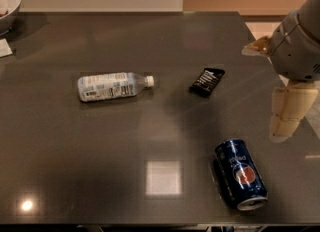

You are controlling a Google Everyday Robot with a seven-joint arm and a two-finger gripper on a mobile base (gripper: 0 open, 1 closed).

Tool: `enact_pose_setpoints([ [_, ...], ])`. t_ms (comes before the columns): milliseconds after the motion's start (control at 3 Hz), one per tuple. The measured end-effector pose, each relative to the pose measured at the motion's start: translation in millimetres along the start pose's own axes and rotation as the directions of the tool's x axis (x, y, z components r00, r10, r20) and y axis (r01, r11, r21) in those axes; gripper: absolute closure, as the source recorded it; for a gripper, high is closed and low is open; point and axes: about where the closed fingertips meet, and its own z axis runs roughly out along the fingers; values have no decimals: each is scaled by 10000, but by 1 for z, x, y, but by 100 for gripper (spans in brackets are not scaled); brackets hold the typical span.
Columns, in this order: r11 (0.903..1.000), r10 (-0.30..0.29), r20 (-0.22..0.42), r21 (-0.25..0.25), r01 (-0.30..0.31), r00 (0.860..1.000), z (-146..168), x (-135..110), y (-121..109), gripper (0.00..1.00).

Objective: Move pepsi can near blue plastic bottle

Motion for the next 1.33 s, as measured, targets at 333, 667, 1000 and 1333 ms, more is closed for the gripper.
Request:
enact_pose_setpoints([
  [333,9796,-1972,14,-383,1971,9804,10,-6,13,0],
  [667,9254,-3639,643,-883,3685,9292,19,-14,28,0],
  [1000,8345,-5238,1412,-1130,5393,8401,26,-24,41,0],
  [1333,7001,-6798,1953,-1144,7048,7069,32,-33,51,0],
])
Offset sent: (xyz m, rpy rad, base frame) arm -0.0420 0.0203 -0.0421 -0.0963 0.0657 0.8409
